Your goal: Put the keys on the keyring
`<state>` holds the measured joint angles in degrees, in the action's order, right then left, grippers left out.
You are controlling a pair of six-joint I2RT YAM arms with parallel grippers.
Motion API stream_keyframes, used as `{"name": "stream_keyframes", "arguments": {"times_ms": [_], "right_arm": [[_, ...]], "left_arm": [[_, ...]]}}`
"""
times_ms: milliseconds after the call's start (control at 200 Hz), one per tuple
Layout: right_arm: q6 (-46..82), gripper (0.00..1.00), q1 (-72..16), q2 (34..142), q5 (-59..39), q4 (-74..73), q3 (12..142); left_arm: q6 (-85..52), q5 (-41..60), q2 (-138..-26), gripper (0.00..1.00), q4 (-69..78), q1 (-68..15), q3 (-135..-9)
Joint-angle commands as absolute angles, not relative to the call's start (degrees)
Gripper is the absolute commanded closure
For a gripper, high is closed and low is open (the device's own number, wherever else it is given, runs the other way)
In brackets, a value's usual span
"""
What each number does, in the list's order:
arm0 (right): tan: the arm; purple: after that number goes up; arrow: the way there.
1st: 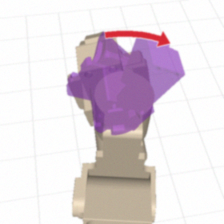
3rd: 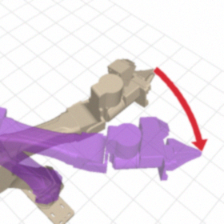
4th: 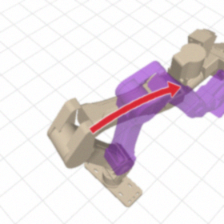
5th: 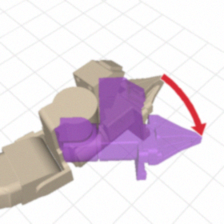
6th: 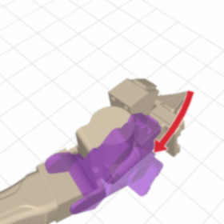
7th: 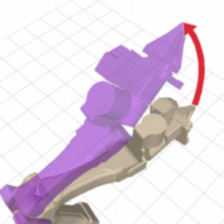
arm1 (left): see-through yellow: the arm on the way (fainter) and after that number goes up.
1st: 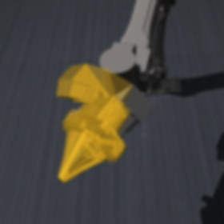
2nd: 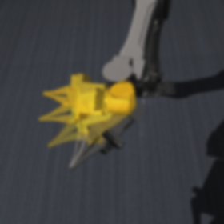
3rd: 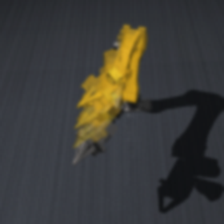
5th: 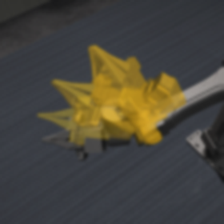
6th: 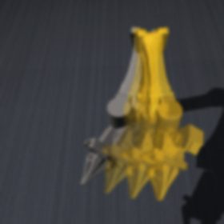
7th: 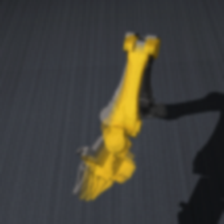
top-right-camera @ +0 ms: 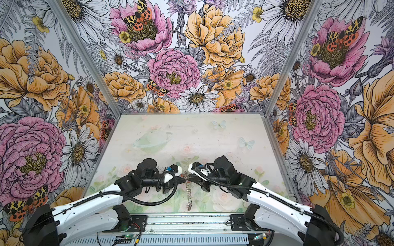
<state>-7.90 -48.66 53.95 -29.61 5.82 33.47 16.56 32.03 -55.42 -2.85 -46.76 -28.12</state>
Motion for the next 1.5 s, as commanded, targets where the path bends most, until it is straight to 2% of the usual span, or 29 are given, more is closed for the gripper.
{"name": "stream_keyframes", "arguments": {"times_ms": [0, 711, 971, 1206, 1356, 1491], "right_arm": [[-8.83, 0.82, -48.17, 55.47, -33.35, 7.1, 35.72], [-8.79, 0.87, -48.08, 58.88, -34.45, 7.21, 36.12], [-8.33, 1.0, -48.08, 59.85, -35.07, 7.16, 36.66], [-7.2, 1.0, -47.99, 57.68, -33.46, 6.94, 36.74], [-4.7, 1.0, -47.16, 53.77, -32.41, 3.14, 35.26], [-1.14, 1.0, -46.87, 52.15, -33.91, -3.9, 32.73]], "left_arm": [[17.5, 35.56, -55.46, 1.0, -1.22, -47.17, -30.21], [17.31, 37.43, -56.28, 1.0, -1.01, -47.24, -30.41], [17.31, 36.64, -56.34, 1.0, -0.96, -47.28, -30.41], [17.05, 34.94, -56.06, 1.0, -0.48, -47.24, -29.82], [15.67, 34.79, -55.98, 0.87, 1.32, -46.45, -28.46], [14.95, 35.85, -56.4, 0.84, 2.29, -46.23, -28.28]]}}
